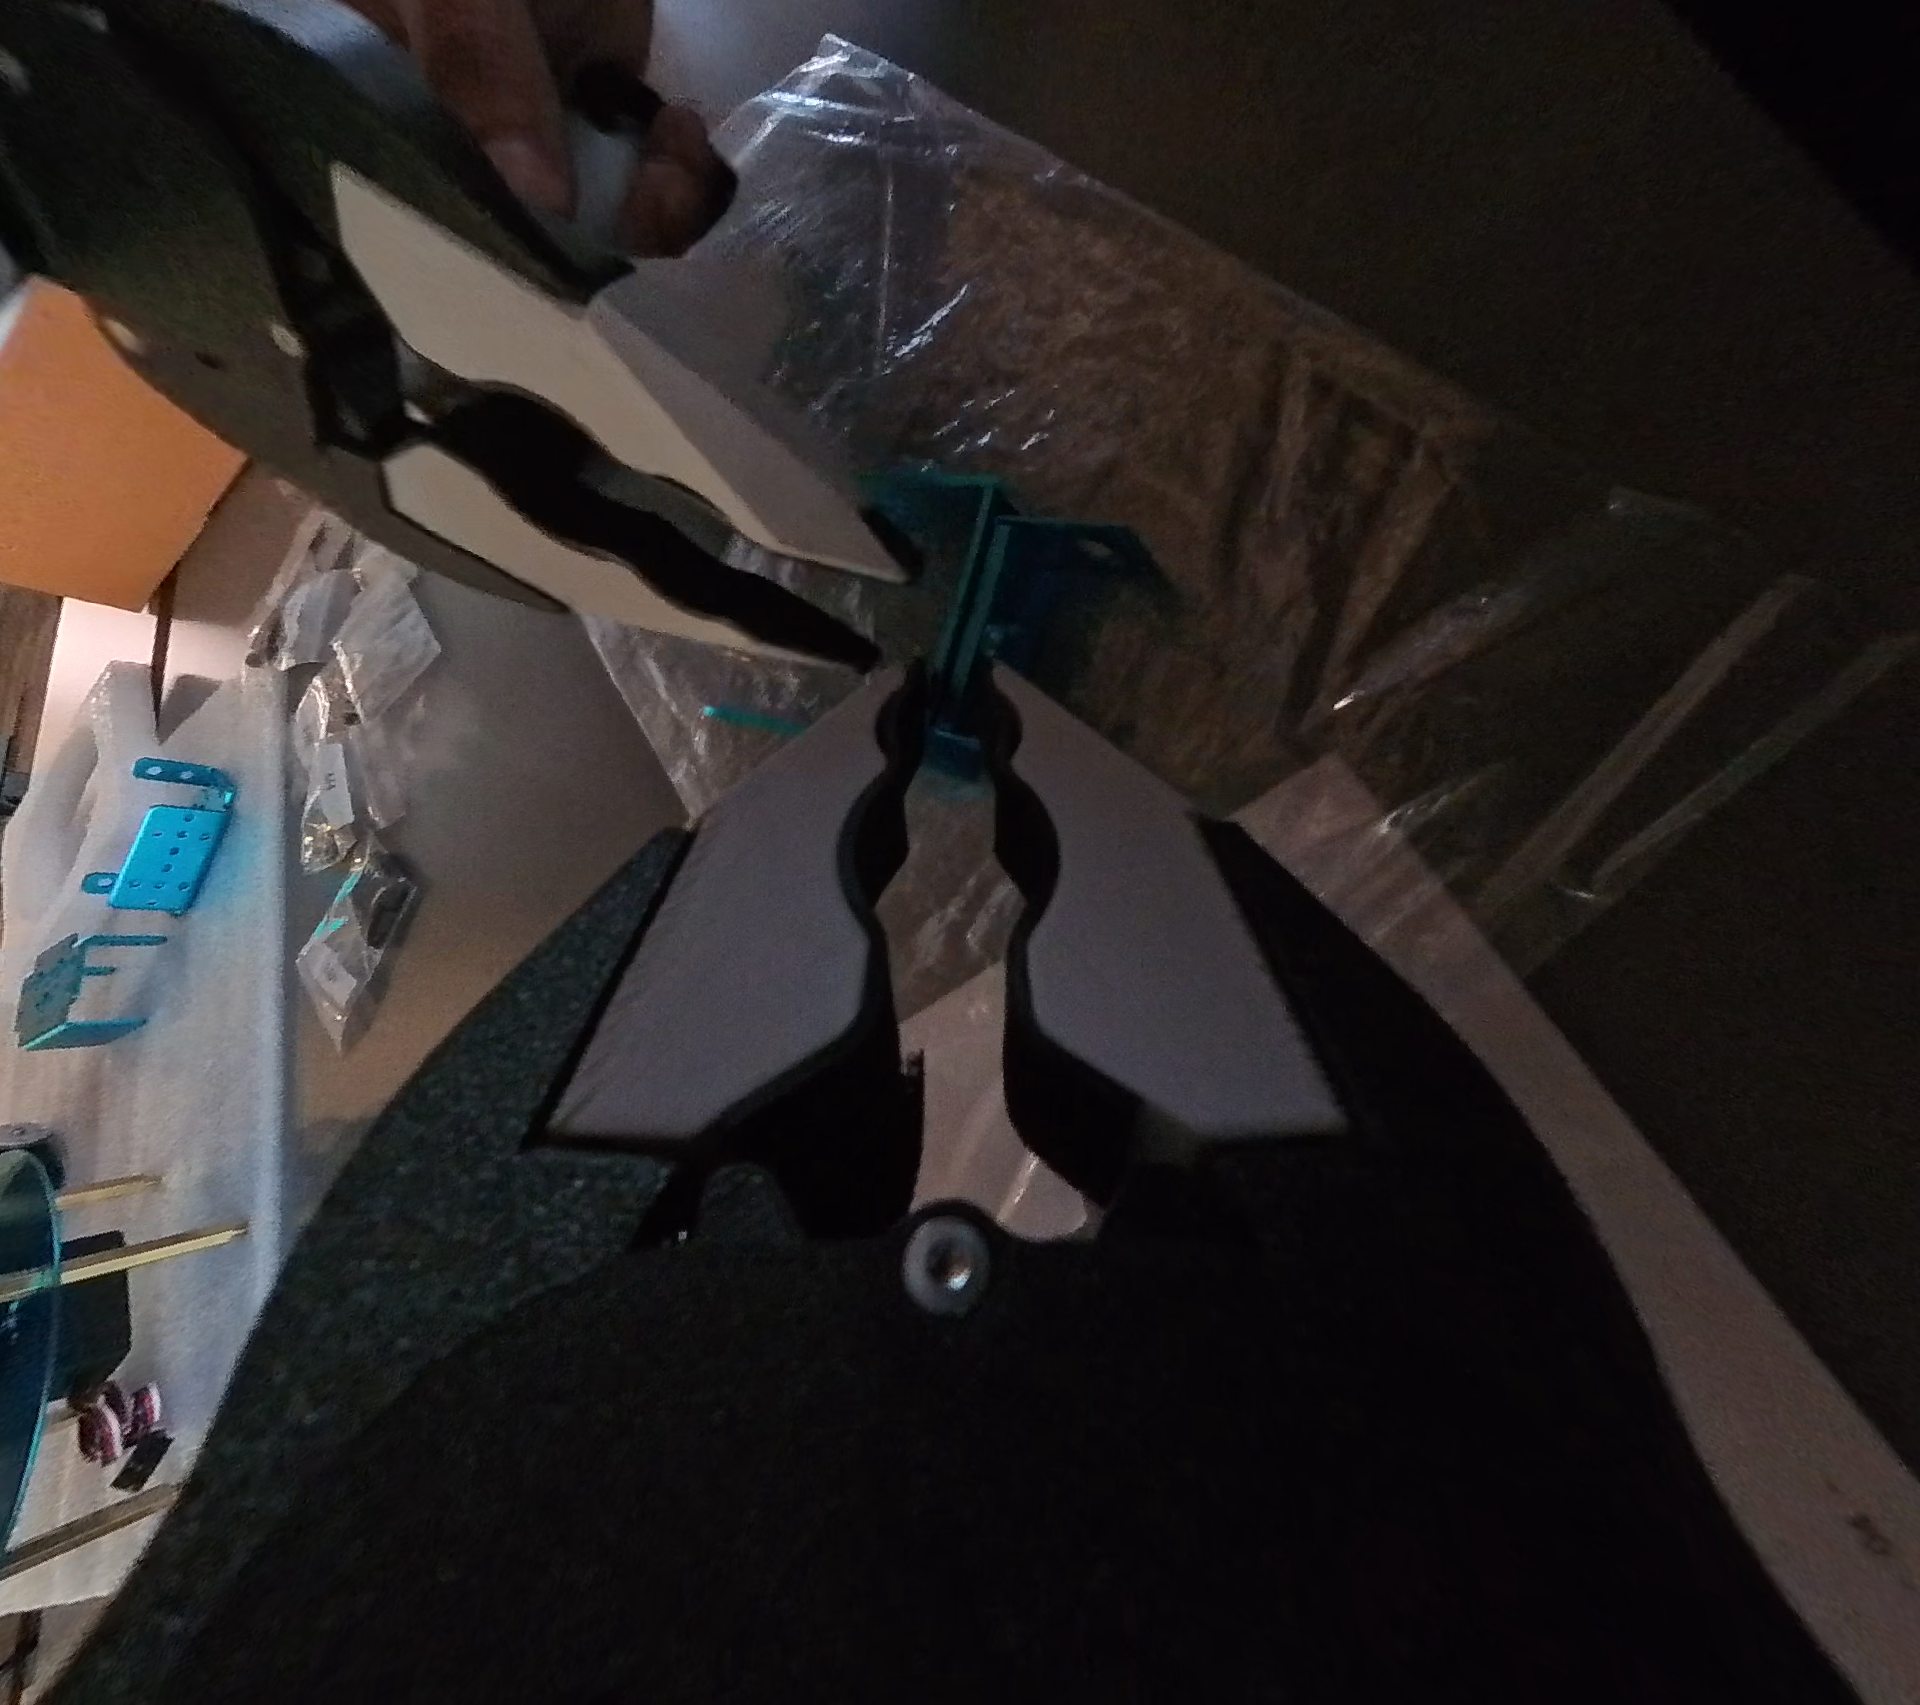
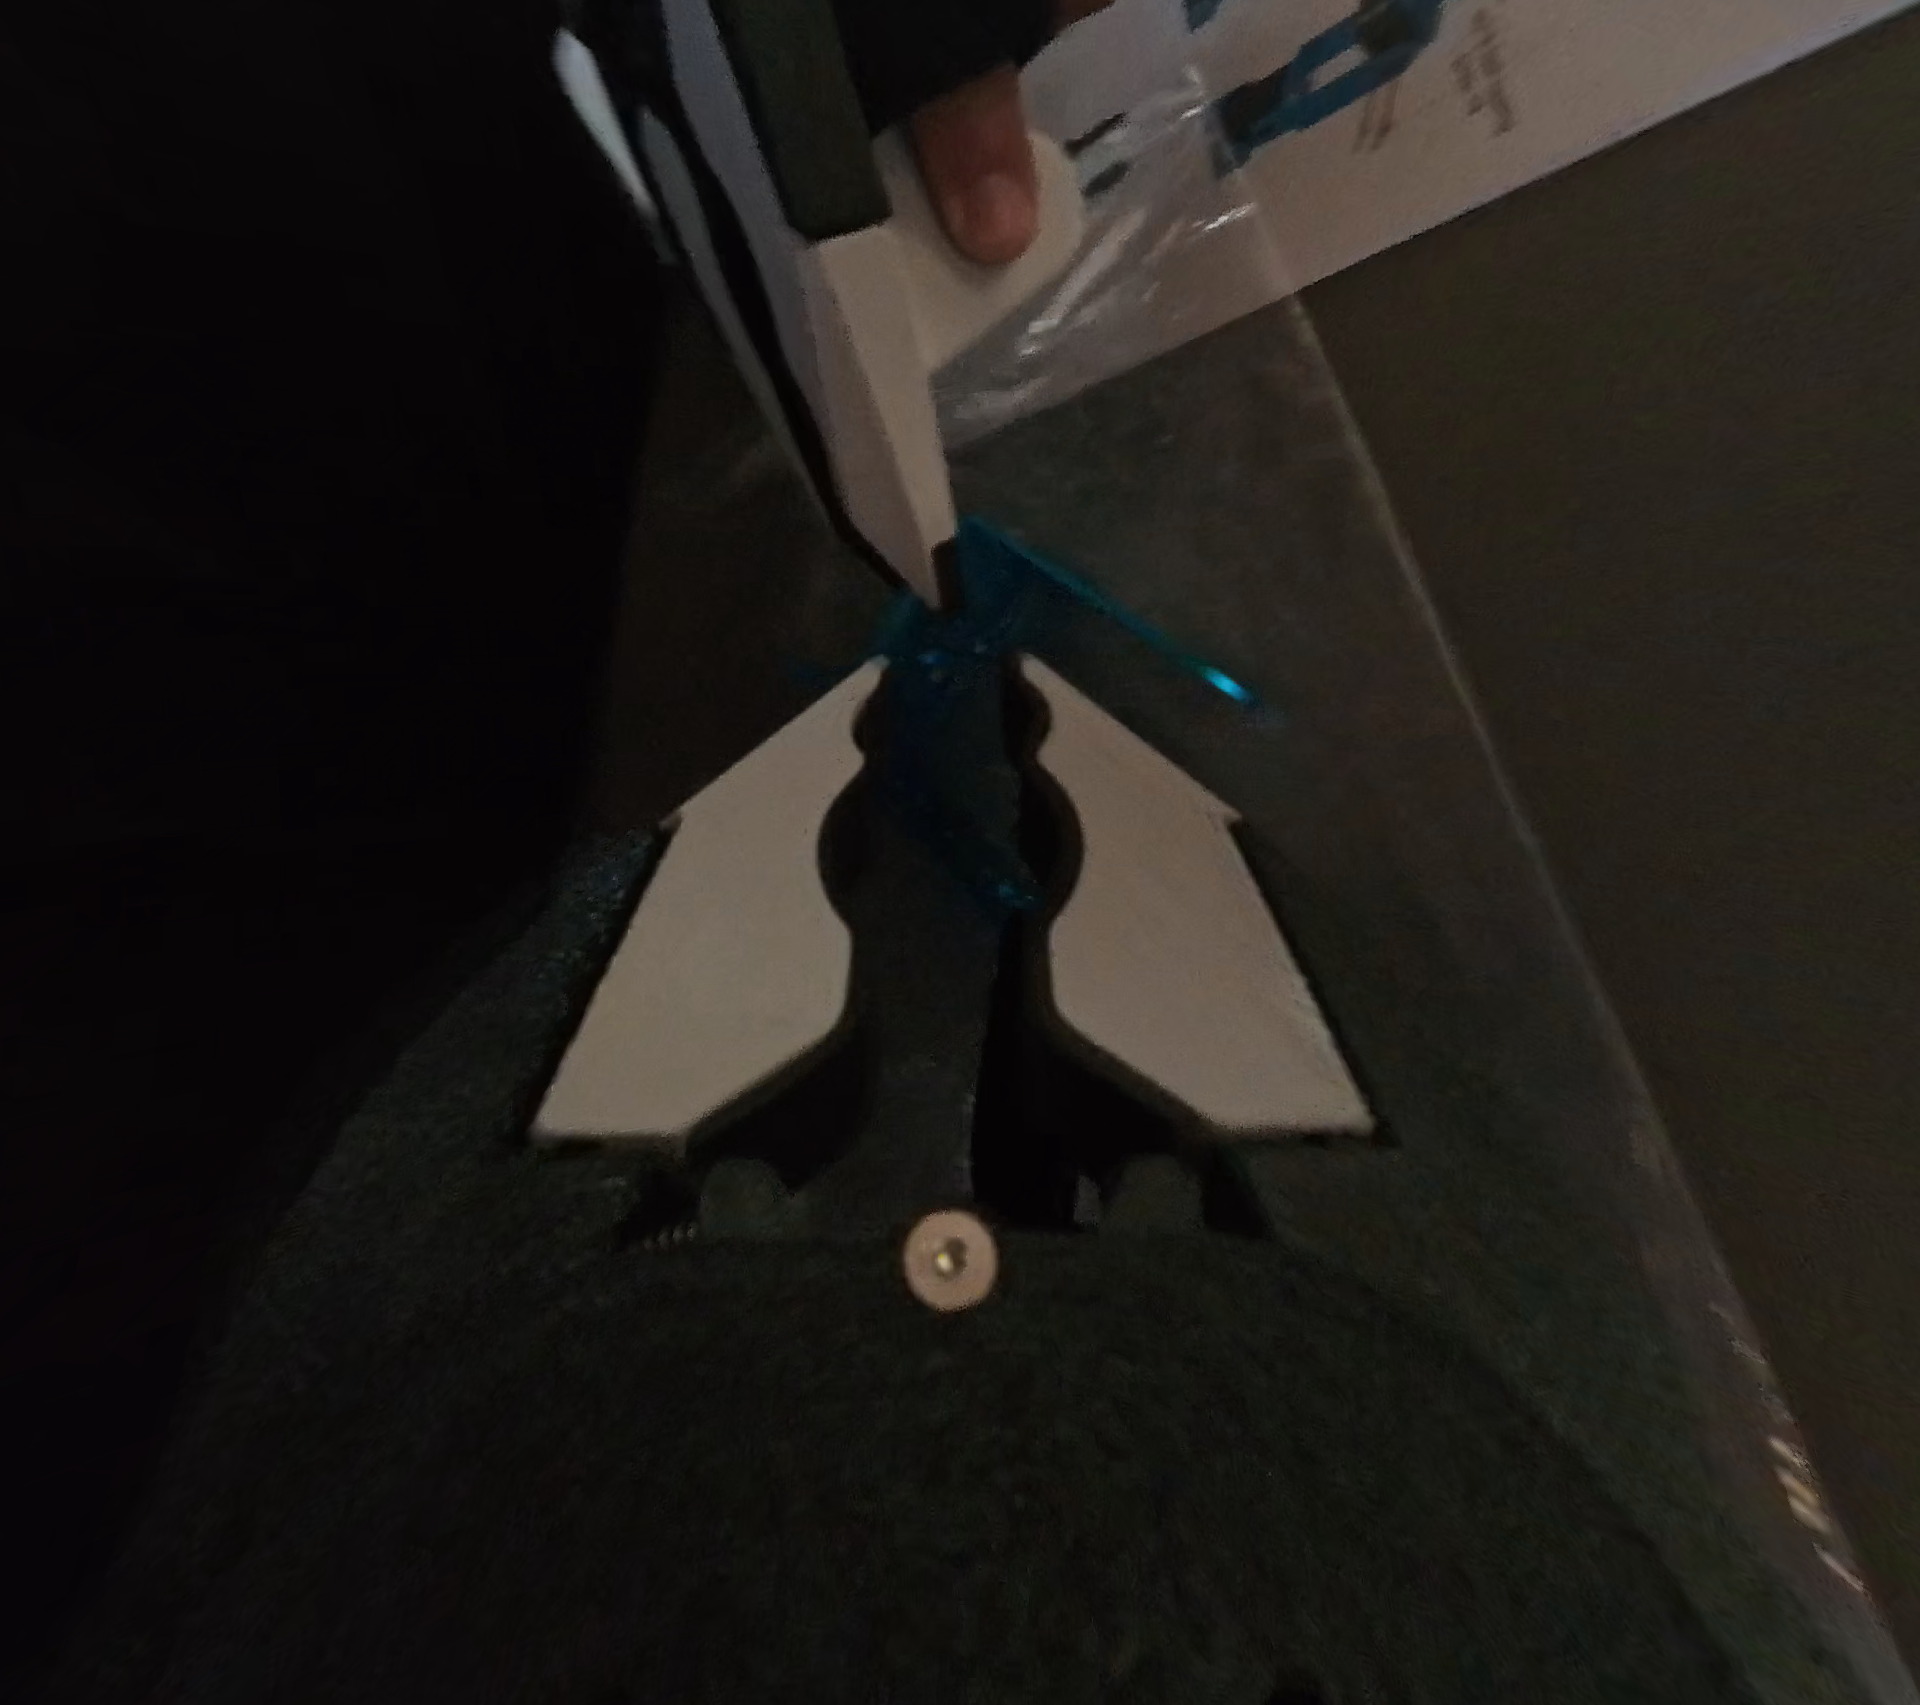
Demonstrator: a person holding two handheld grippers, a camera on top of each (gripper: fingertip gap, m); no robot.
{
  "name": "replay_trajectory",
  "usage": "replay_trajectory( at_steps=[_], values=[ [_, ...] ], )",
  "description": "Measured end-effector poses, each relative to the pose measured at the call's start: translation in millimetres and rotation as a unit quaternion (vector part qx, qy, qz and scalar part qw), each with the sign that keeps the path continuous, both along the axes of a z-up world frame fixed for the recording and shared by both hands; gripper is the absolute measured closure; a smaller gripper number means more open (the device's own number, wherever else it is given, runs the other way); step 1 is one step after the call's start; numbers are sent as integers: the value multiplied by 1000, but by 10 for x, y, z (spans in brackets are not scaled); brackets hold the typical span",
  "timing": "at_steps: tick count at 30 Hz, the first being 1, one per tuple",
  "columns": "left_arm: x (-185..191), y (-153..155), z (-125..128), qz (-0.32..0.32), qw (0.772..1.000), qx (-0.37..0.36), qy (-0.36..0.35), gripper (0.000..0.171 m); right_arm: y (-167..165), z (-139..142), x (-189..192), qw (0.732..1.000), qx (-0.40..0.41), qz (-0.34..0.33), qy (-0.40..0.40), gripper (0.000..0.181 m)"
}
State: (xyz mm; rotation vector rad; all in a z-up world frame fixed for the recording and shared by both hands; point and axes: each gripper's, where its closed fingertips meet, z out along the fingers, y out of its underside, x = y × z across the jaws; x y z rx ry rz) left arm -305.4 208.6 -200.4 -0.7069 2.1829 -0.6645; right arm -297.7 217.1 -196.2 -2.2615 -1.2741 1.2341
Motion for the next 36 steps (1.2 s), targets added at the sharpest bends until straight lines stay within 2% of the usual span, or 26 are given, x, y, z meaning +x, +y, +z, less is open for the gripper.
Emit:
replay_trajectory(
  at_steps=[2,5,11,14,17,19,23,27,36],
  values=[
    [-7,8,2,0,1000,2,3,164,40,7,41,998,61,6,-26,165],
    [-28,36,5,0,1000,17,8,164,23,-10,20,993,102,21,-49,165],
    [-127,-42,24,-19,999,13,32,164,-193,13,-186,996,72,52,-27,168],
    [-197,-65,14,-29,998,20,42,165,-170,-4,-174,992,97,60,-48,166],
    [-224,-49,-4,-27,998,22,46,165,-31,-15,-46,984,144,67,-85,166],
    [-236,-50,-3,-27,998,24,45,165,-59,-28,-43,980,155,89,-93,165],
    [-237,-44,-2,-26,998,24,45,165,-7,-132,-105,955,233,123,-138,166],
    [-228,-55,-4,-26,999,16,43,165,-36,-210,-130,946,230,157,-163,168],
    [-222,-39,-5,-24,999,23,39,165,-33,-223,-119,931,249,183,-193,172]
  ],
)
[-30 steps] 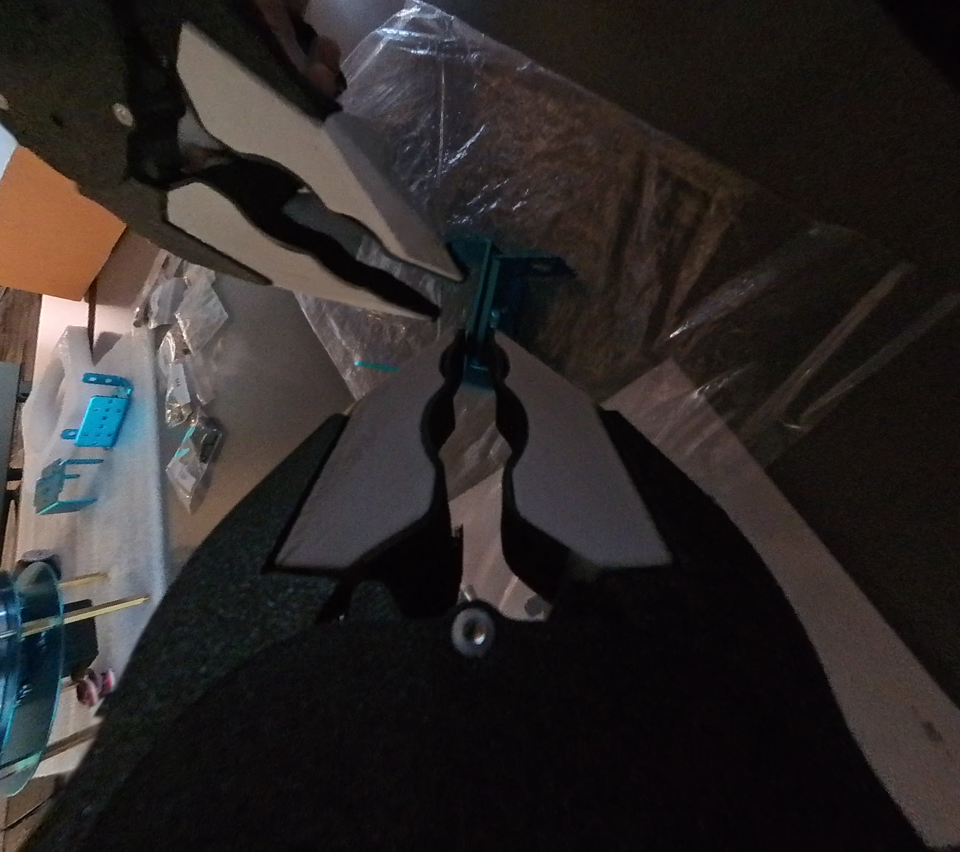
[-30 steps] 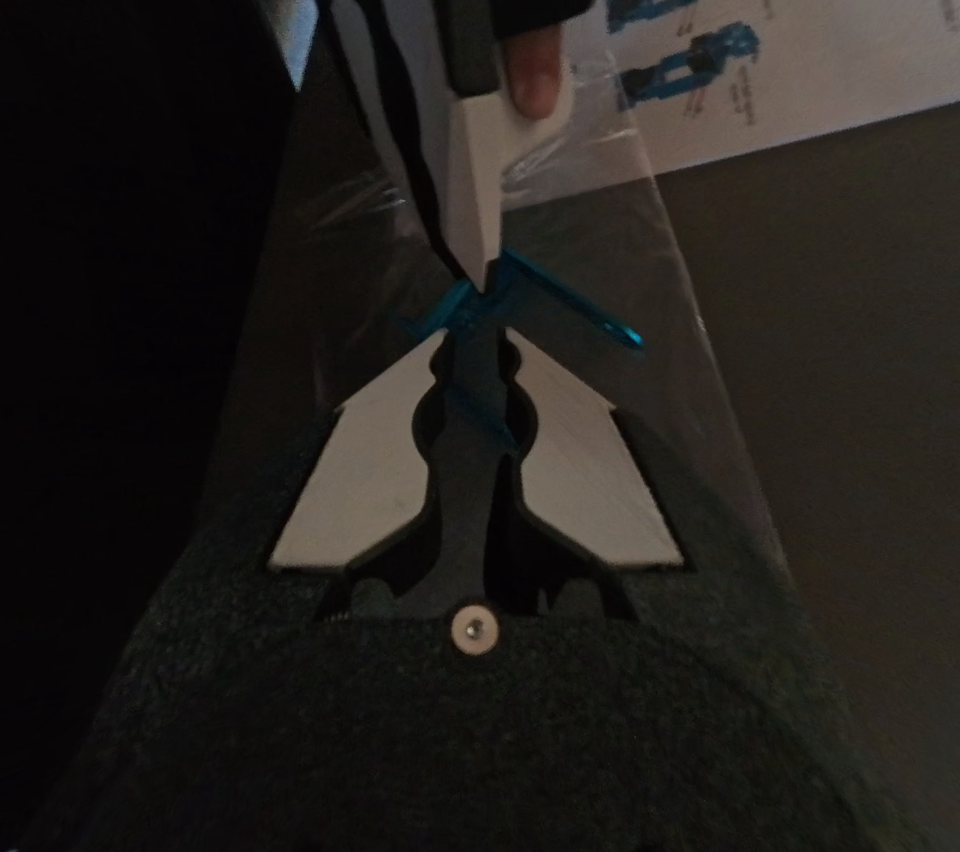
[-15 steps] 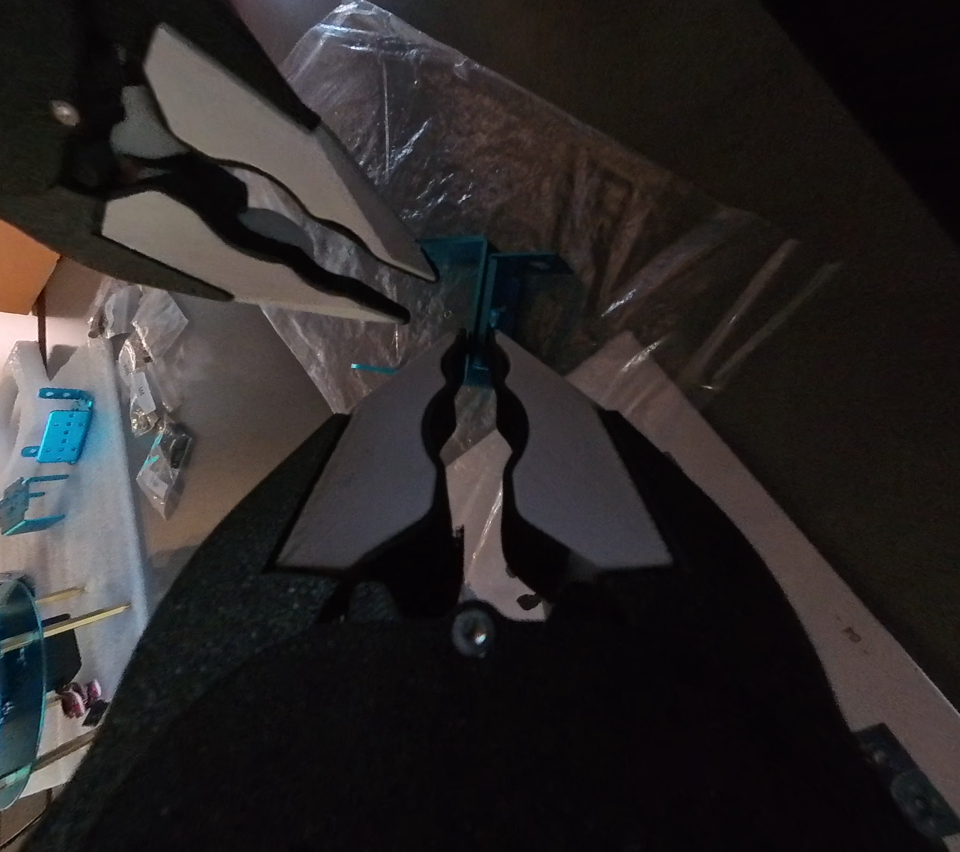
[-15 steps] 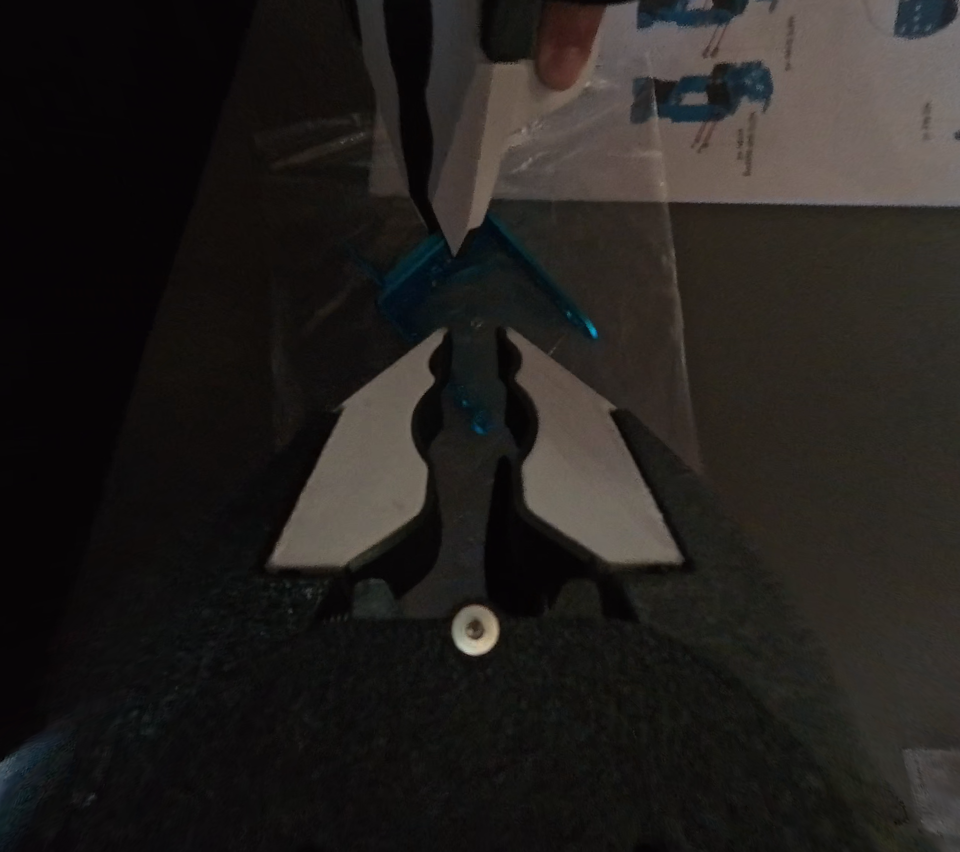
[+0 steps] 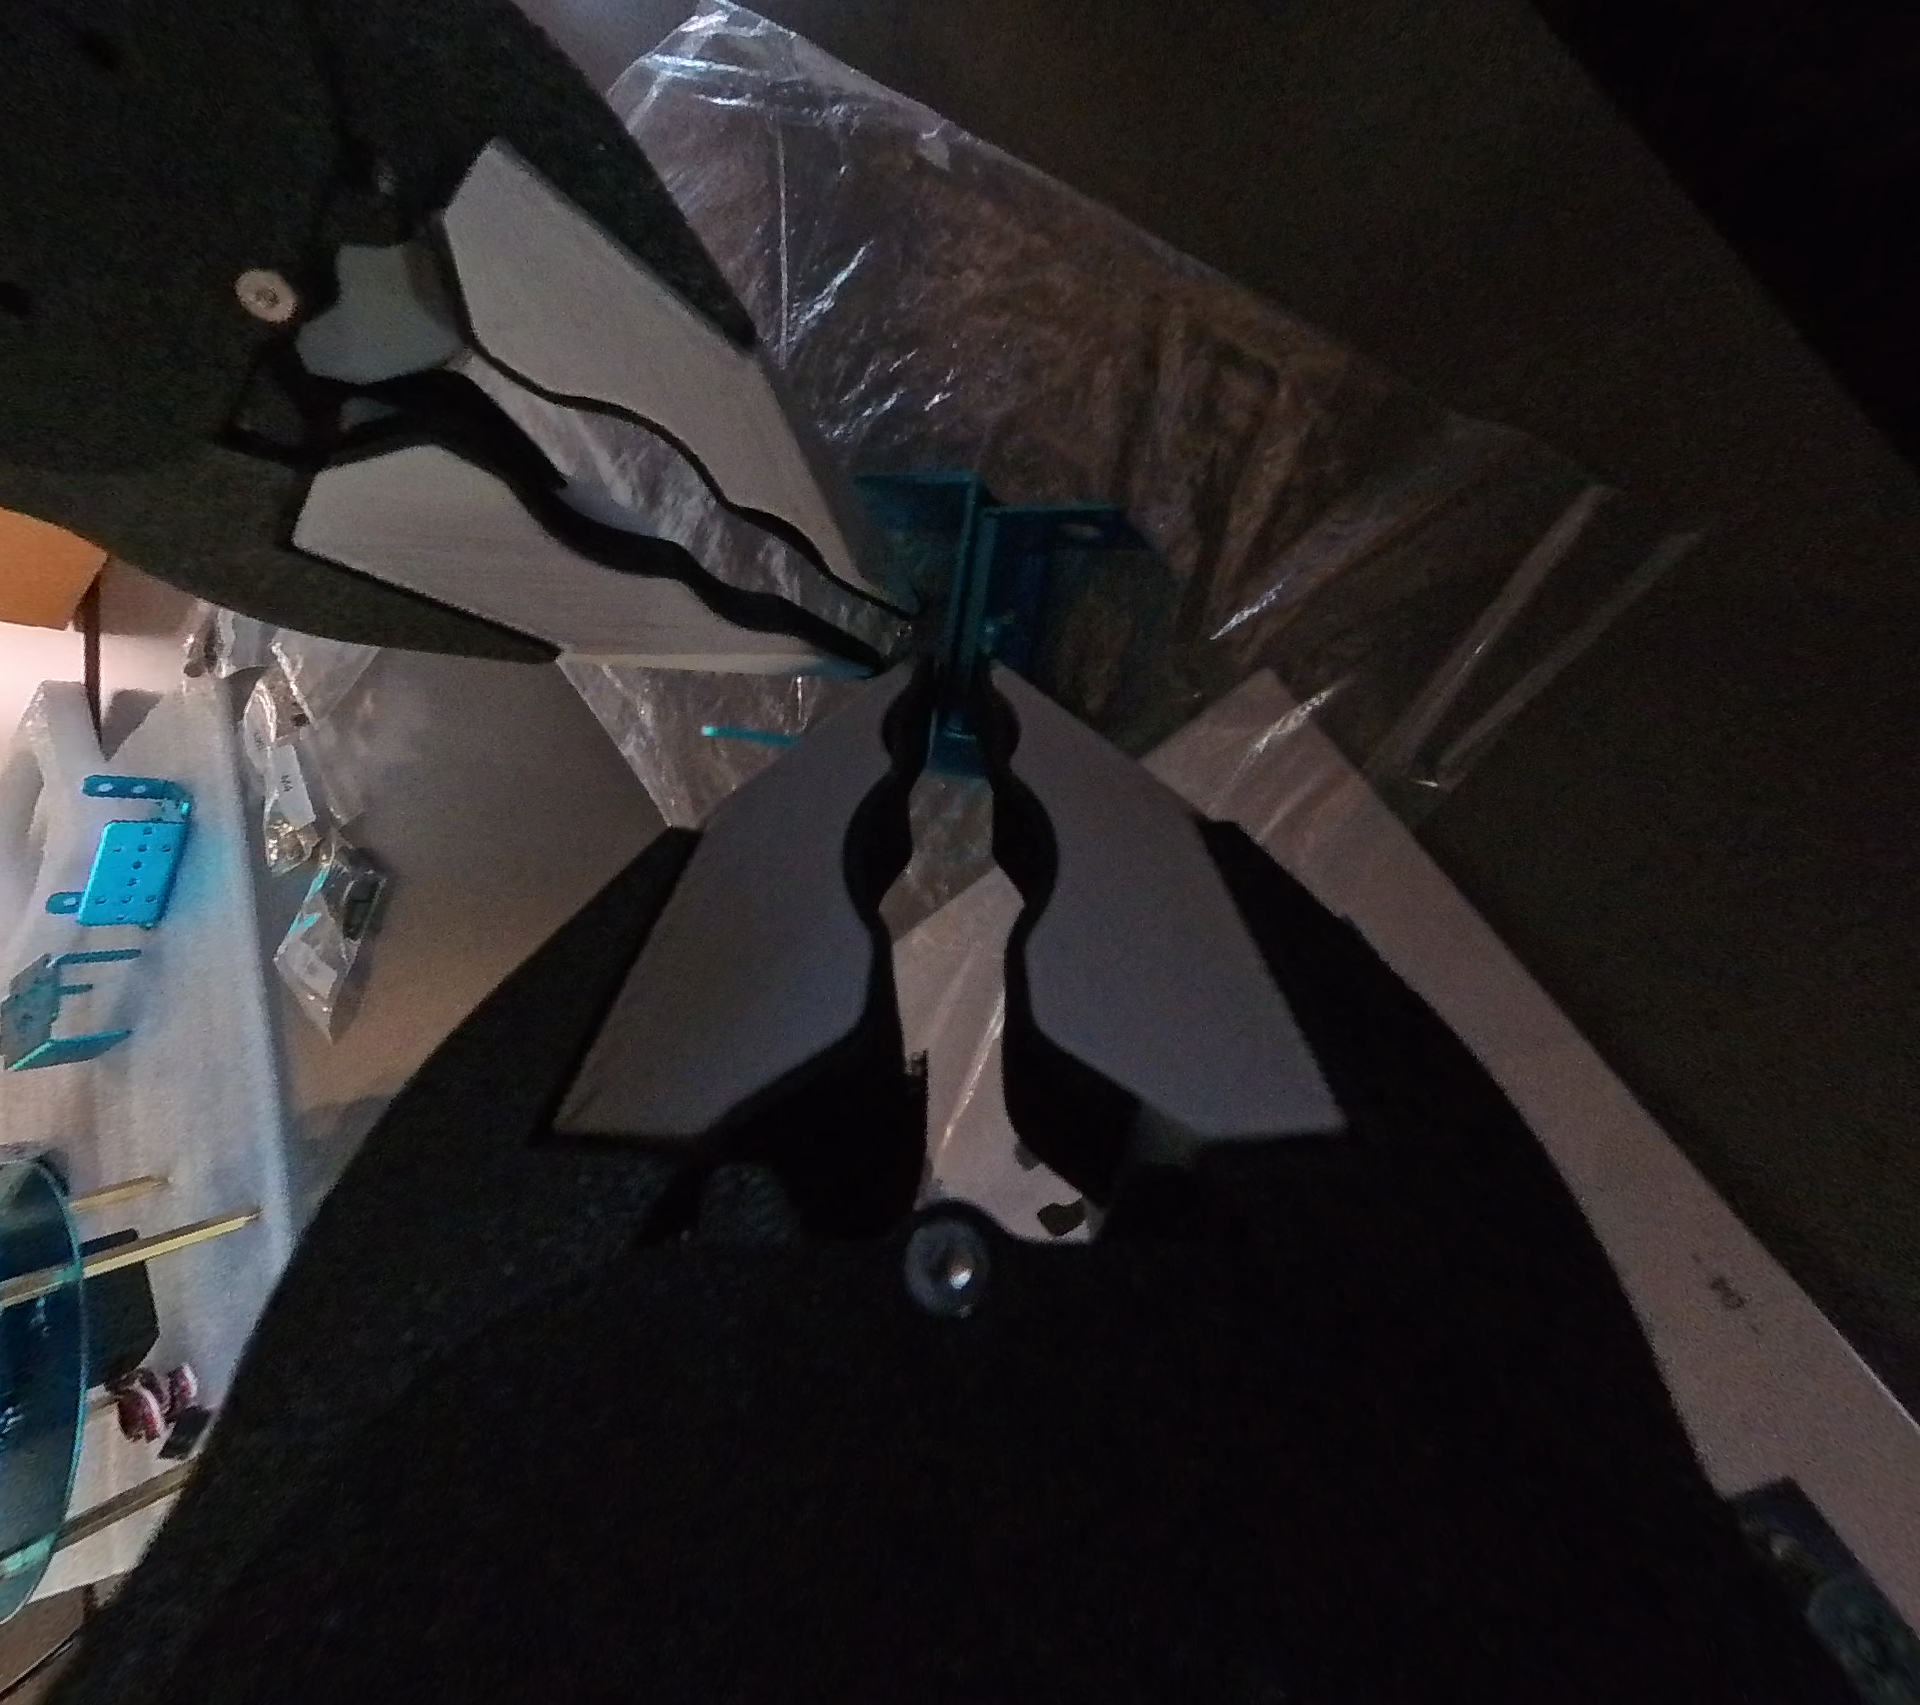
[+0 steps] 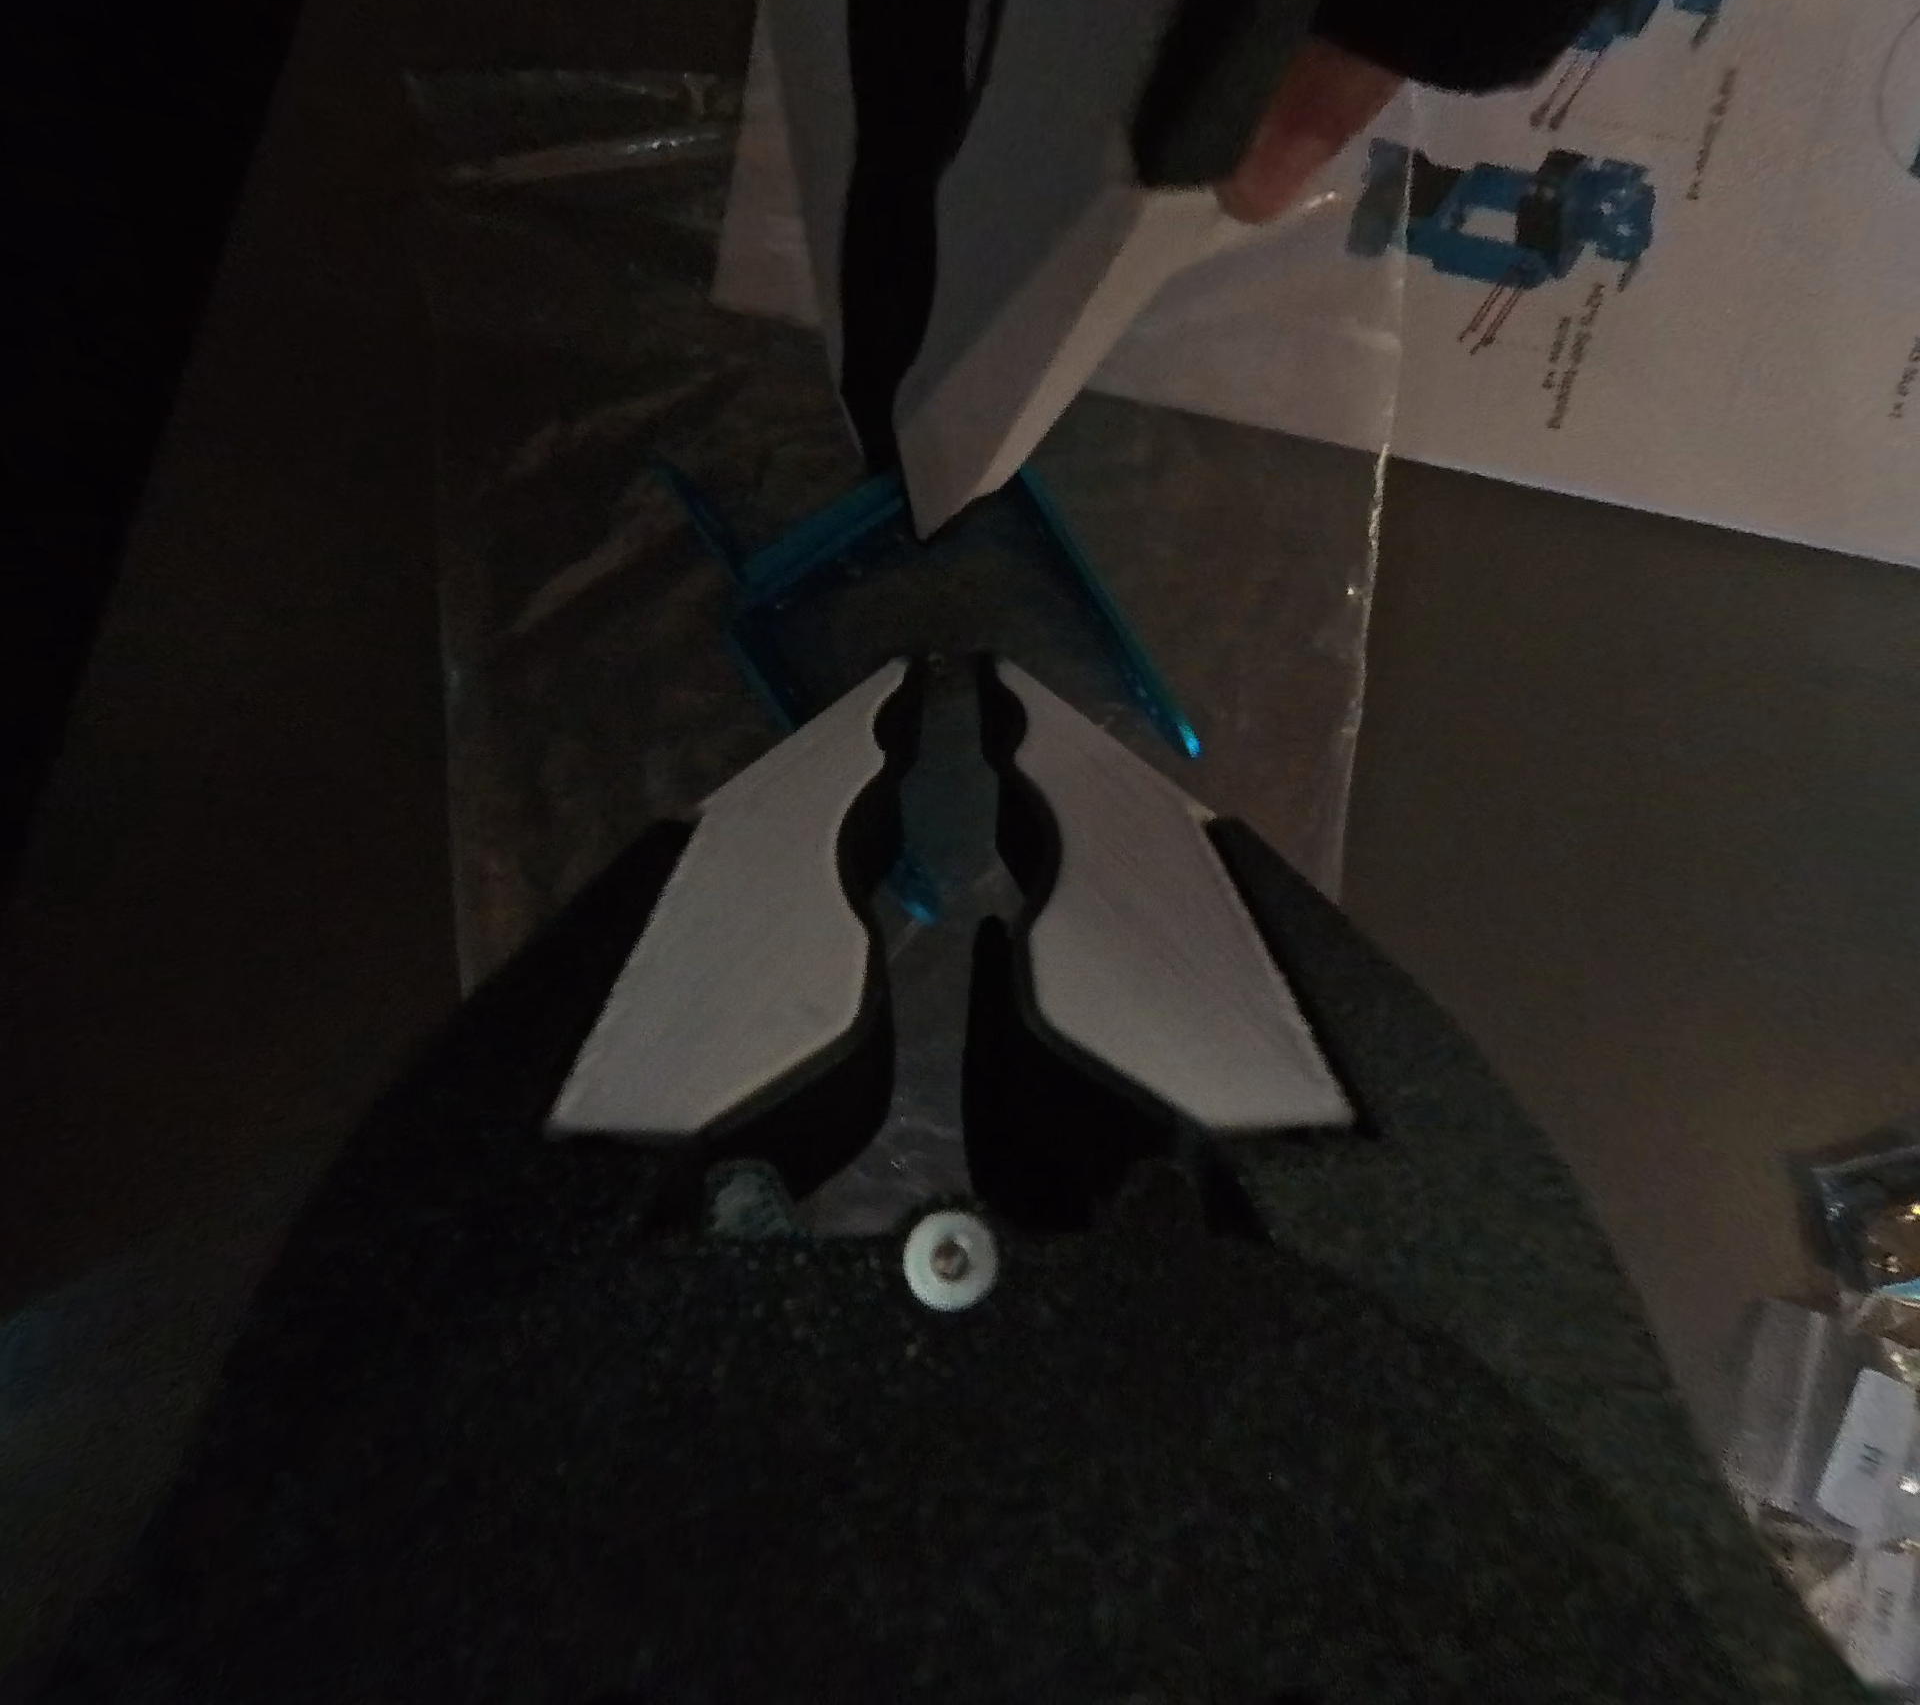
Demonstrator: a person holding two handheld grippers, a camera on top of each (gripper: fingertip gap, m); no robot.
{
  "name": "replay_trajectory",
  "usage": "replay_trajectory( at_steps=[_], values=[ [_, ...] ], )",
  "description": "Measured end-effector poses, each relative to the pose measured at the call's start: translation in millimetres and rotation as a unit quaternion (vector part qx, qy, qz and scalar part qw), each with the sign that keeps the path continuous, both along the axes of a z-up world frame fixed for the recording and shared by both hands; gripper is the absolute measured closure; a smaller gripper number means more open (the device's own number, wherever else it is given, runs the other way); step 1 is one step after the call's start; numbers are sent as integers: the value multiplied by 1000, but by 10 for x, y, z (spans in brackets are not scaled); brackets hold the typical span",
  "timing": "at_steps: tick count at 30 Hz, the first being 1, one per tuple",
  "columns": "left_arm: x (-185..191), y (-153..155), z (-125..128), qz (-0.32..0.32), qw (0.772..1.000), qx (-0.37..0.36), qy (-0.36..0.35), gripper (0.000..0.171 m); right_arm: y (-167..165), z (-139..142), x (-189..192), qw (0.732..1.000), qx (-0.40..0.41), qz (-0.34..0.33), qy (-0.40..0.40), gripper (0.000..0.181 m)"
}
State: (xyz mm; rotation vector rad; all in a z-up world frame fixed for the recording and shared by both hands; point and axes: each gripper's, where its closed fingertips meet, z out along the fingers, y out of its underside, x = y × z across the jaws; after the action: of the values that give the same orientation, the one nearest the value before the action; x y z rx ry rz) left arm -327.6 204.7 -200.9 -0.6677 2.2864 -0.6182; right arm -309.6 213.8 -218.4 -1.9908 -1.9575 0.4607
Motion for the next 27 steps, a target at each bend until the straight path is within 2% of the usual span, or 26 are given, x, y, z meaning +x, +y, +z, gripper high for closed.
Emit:
replay_trajectory(
  at_steps=[2,6,12,15,23,27],
  values=[
    [4,6,1,1,1000,2,-1,165,-33,-2,-8,1000,15,17,-9,180],
    [12,6,-1,2,1000,-2,-3,165,-39,-3,-19,998,51,29,-25,181],
    [12,7,-2,2,1000,6,-7,165,-10,-2,-6,998,26,31,-58,173],
    [13,6,-2,2,1000,5,-9,165,-14,-6,-4,997,3,30,-69,173],
    [17,-5,-2,1,1000,0,-10,165,-34,-13,-5,993,17,67,-100,178],
    [25,-5,-2,1,1000,2,-12,165,-34,-11,-5,994,17,67,-83,180]
  ],
)
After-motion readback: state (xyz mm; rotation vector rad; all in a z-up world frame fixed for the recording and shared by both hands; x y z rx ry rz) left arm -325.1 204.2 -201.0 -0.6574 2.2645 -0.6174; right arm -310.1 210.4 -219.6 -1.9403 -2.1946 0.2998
